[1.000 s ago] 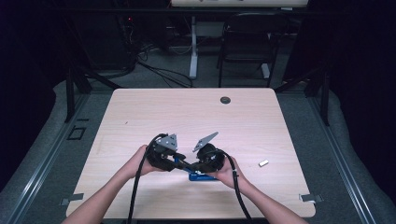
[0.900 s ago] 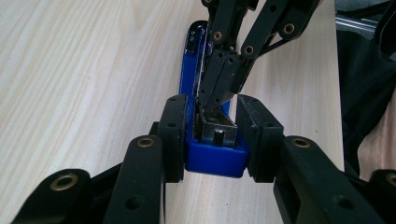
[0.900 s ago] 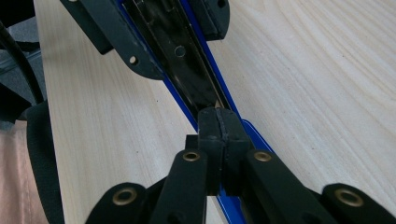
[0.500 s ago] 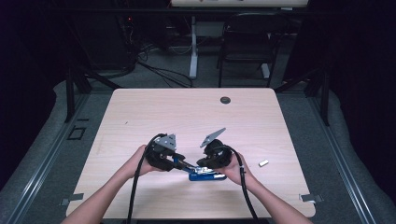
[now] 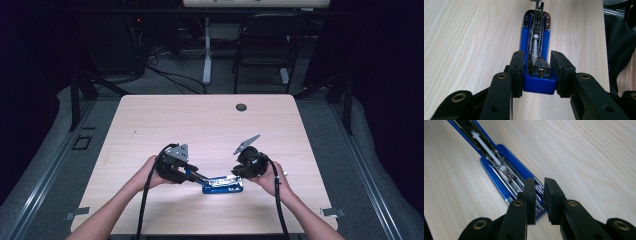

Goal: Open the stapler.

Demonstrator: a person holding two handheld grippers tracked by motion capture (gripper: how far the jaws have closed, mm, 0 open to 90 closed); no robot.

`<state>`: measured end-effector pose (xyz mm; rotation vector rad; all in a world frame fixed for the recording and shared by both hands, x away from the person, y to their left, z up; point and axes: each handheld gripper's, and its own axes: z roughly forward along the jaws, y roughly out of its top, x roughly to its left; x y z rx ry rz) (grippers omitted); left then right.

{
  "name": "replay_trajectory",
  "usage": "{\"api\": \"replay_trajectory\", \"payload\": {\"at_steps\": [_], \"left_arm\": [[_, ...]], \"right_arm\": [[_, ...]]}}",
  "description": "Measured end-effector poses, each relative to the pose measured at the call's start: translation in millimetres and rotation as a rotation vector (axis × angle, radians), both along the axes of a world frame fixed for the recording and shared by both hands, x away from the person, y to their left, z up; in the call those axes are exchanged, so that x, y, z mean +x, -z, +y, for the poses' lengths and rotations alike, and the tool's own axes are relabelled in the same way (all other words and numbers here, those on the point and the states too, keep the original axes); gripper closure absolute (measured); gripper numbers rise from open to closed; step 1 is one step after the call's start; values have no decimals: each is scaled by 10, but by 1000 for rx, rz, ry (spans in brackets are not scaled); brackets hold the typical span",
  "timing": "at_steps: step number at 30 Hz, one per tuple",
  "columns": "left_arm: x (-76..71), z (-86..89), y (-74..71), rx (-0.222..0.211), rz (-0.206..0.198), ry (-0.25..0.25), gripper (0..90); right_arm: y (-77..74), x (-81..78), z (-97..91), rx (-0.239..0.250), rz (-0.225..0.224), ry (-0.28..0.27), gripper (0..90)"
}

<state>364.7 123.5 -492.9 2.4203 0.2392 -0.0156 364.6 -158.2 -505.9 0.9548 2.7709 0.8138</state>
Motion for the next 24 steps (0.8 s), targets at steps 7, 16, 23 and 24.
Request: {"api": "replay_trajectory", "payload": {"at_steps": [7,16,23,24], "left_arm": [[24,0,-2,7,4,13,650],[74,3,-1,9,12,35,651],[82,5,-3,26,13,58,653],[79,3,0,26,11,58,654]], "right_arm": [[-9,14,-171,17,11,32,779],[97,44,-72,-9,85,8,797],[130,50,-68,-30,102,4,834],[132,50,-60,-37,102,6,835]]}}
